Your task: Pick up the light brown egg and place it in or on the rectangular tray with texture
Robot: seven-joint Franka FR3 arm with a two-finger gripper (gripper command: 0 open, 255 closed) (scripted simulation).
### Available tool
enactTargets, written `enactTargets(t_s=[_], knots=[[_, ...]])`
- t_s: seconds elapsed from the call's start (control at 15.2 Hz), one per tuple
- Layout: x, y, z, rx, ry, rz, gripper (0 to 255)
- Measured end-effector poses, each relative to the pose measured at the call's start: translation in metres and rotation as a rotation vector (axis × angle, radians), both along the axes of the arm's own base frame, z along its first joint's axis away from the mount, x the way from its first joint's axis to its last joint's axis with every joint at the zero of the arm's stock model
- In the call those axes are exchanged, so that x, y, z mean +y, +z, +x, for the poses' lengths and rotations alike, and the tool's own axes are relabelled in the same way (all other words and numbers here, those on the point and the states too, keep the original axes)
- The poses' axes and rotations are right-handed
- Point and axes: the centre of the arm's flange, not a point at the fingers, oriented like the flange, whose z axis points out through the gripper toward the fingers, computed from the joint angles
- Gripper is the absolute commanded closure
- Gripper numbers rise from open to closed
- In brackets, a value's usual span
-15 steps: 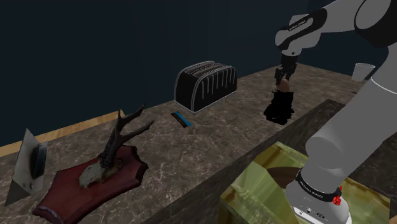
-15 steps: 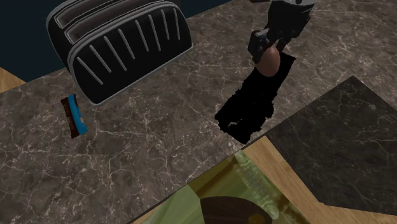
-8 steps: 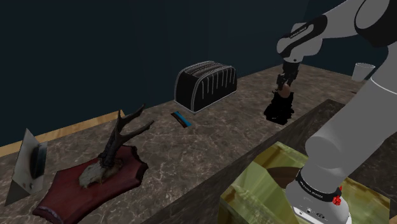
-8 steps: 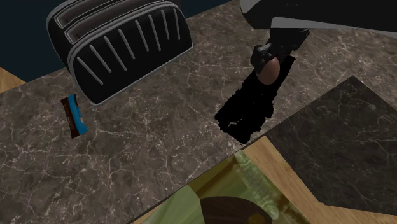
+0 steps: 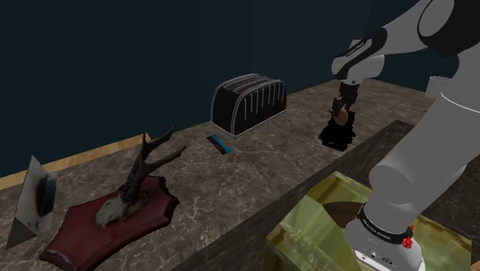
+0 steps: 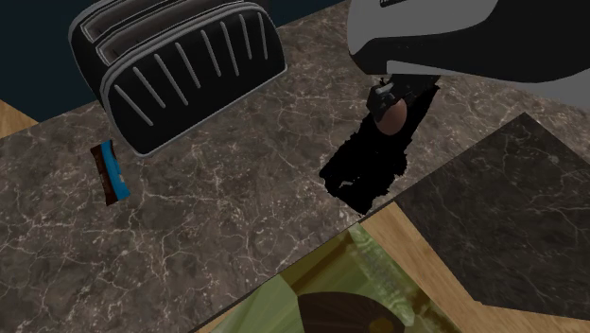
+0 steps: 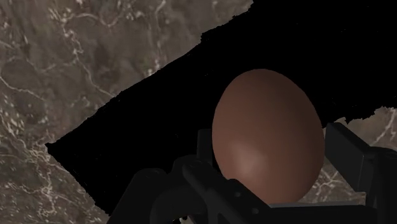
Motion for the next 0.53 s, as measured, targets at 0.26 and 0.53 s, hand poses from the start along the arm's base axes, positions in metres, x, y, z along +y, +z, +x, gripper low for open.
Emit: enactTargets(t_s=[0.26, 0.53], knots=[[0.0004, -0.0025, 0.0, 0.0, 0.0, 0.0, 255], [0.0004, -0.0025, 0.0, -0.001, 0.0, -0.001, 0]])
